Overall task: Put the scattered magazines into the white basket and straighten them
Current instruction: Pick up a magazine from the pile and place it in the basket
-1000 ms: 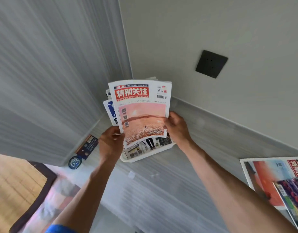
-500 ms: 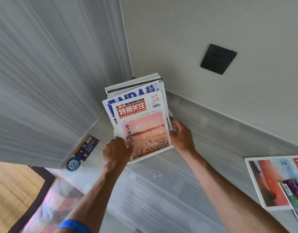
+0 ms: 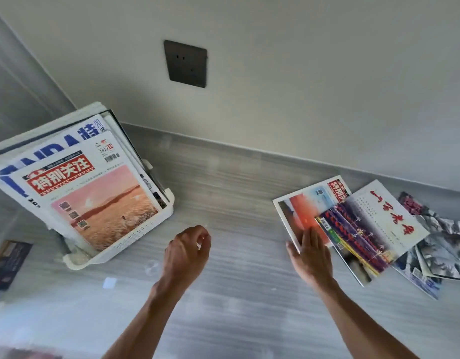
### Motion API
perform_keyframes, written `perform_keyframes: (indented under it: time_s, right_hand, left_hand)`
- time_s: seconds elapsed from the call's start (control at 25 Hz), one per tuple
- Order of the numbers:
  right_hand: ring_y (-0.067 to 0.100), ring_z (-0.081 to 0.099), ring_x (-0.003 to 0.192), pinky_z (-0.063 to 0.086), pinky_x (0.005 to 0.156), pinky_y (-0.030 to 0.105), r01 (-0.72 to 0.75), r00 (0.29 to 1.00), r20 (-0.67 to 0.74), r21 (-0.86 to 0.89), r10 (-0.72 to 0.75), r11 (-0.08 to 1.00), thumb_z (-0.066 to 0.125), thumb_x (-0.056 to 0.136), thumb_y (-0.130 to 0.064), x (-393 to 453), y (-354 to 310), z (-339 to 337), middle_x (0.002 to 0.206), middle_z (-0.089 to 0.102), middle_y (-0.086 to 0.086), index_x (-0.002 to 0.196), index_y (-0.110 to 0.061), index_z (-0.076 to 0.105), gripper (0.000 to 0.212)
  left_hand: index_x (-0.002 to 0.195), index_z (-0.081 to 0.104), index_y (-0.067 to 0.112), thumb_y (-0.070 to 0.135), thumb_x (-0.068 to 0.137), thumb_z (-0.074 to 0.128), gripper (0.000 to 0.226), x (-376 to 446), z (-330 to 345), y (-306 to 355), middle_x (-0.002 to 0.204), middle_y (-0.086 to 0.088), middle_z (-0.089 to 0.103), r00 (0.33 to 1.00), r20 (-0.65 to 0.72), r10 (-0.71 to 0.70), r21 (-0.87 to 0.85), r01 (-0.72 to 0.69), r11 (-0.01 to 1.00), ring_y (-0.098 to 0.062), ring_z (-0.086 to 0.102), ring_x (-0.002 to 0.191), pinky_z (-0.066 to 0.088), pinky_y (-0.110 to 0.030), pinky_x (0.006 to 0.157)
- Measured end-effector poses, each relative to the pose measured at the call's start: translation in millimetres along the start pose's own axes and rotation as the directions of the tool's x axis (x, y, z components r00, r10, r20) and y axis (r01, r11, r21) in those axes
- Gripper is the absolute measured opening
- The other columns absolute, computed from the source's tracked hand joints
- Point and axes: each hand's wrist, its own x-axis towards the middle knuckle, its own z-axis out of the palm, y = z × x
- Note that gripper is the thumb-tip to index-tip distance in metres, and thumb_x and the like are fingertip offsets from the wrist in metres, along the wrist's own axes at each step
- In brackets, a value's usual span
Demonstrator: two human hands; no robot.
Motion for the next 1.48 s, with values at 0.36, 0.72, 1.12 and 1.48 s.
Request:
perform_keyframes:
  time_s: [0.36, 0.72, 1.12, 1.48]
  right_hand:
    - [0.025, 0.031, 0.145, 0.028, 0.117, 0.043, 0.442, 0.879, 0.216, -0.038, -0.425, 0.896, 0.029, 0.085, -0.072, -103.5, -27.4, 52.9, 0.162, 0.022, 0.005, 0.151, -0.015, 0.032, 0.087]
    - [0.013, 0.017, 0.149, 0.003, 0.120, 0.030, 0.654, 0.715, 0.225, 0.121, -0.662, 0.747, 0.041, 0.089, -0.057, -118.6, -28.9, 64.4, 0.164, 0.013, -0.011, 0.152, -0.024, 0.025, 0.073]
    - [0.014, 0.061, 0.098, 0.049, 0.081, 0.032, -0.029, 0.964, 0.209, 0.698, -0.164, 0.716, 0.072, 0.080, -0.048, -59.1, -98.9, -6.7, 0.114, 0.061, -0.015, 0.126, -0.033, 0.051, 0.052]
    - [0.023, 0.062, 0.069, 0.047, 0.055, 0.028, 0.114, 0.888, 0.045, 0.943, -0.458, 0.314, 0.058, 0.091, -0.003, -48.2, -291.9, -68.1, 0.080, 0.068, 0.010, 0.092, -0.002, 0.064, 0.006]
  left_hand:
    - [0.105, 0.064, 0.018, 0.022, 0.087, 0.058, 0.019, -14.0, 52.3, 19.8, 0.106, -0.002, 0.071, 0.996, 0.056, -0.075, 0.130, 0.067, 0.989, -0.026, 0.063, 0.098, 0.051, -0.035, 0.079]
    - [0.126, 0.047, 0.014, 0.025, 0.085, 0.059, 0.044, -38.6, 67.3, -13.9, 0.115, -0.013, 0.061, 0.875, 0.070, -0.479, 0.087, 0.473, 0.877, -0.029, 0.061, 0.095, 0.055, -0.043, 0.080]
    - [0.103, 0.059, 0.036, 0.037, 0.097, 0.040, 0.020, -48.6, 2.7, -11.4, 0.073, -0.001, 0.068, 0.972, -0.176, -0.154, -0.417, 0.068, 0.906, -0.015, 0.066, 0.058, 0.053, -0.044, 0.045]
    - [0.108, 0.068, 0.022, 0.007, 0.095, 0.055, 0.023, -7.4, -140.2, -73.8, 0.097, 0.014, 0.067, 0.739, -0.537, -0.406, -0.629, -0.030, 0.777, 0.009, 0.065, 0.081, 0.053, -0.025, 0.064]
